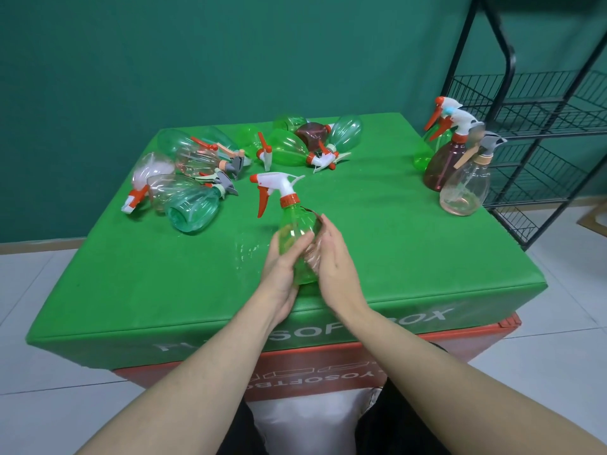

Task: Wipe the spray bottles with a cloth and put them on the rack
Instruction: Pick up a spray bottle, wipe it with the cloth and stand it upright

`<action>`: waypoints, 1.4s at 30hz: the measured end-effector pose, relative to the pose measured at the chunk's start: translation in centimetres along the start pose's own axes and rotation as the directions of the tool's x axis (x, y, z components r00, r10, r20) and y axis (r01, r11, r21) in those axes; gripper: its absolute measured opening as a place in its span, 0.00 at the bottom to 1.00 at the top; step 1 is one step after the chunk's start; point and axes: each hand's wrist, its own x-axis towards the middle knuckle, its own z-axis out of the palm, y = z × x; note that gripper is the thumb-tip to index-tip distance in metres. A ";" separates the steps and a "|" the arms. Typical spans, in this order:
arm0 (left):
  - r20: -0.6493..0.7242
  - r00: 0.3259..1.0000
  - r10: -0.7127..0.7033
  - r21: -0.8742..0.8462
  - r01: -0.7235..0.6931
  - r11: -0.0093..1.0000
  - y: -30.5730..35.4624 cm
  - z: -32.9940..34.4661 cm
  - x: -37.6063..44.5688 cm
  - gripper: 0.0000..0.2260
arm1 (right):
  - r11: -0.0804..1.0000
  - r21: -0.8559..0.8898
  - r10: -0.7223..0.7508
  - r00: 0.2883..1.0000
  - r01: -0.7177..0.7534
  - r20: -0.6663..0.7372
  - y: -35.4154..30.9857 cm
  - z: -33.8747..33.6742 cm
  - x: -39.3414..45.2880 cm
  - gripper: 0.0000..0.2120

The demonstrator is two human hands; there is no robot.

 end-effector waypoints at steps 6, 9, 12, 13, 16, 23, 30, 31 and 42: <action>-0.009 0.990 0.143 0.207 -0.138 0.968 0.4 1.3 -0.3 0.44 | 0.701 0.589 0.460 0.886 -0.403 0.059 -0.9 -0.6 1.2 0.19; -0.012 0.981 0.194 0.301 -0.181 0.936 0.7 1.7 -0.4 0.40 | 0.500 0.718 0.462 0.850 -0.485 0.252 -1.7 -1.3 0.8 0.21; -0.006 0.974 0.227 0.381 -0.208 0.901 0.9 1.9 -0.6 0.34 | 0.430 0.729 0.462 0.824 -0.532 0.329 -2.2 -1.6 0.7 0.22; -0.005 0.970 0.243 0.407 -0.220 0.887 1.0 2.0 -0.7 0.32 | 0.425 0.726 0.473 0.817 -0.540 0.330 -2.3 -1.7 0.7 0.22; -0.002 0.952 0.307 0.479 -0.268 0.836 0.9 2.1 -0.6 0.31 | 0.447 0.702 0.507 0.804 -0.554 0.311 -2.6 -1.7 0.7 0.24; 0.110 0.940 0.322 0.613 -0.319 0.722 1.9 2.2 -0.2 0.37 | 0.591 0.571 0.580 0.792 -0.570 0.190 -2.4 -3.2 0.8 0.23; 0.155 0.912 0.379 0.756 -0.357 0.549 2.0 4.2 0.5 0.37 | 0.722 0.419 0.527 0.830 -0.551 0.184 -1.3 -7.2 1.6 0.16; 0.156 0.911 0.381 0.766 -0.355 0.536 1.8 4.8 0.6 0.38 | 0.709 0.447 0.516 0.833 -0.545 0.198 -1.1 -8.1 1.6 0.18; 0.150 0.953 0.264 0.772 -0.279 0.571 -2.1 14.3 2.9 0.40 | 0.722 0.499 0.547 0.837 -0.479 0.013 1.5 -21.4 1.8 0.29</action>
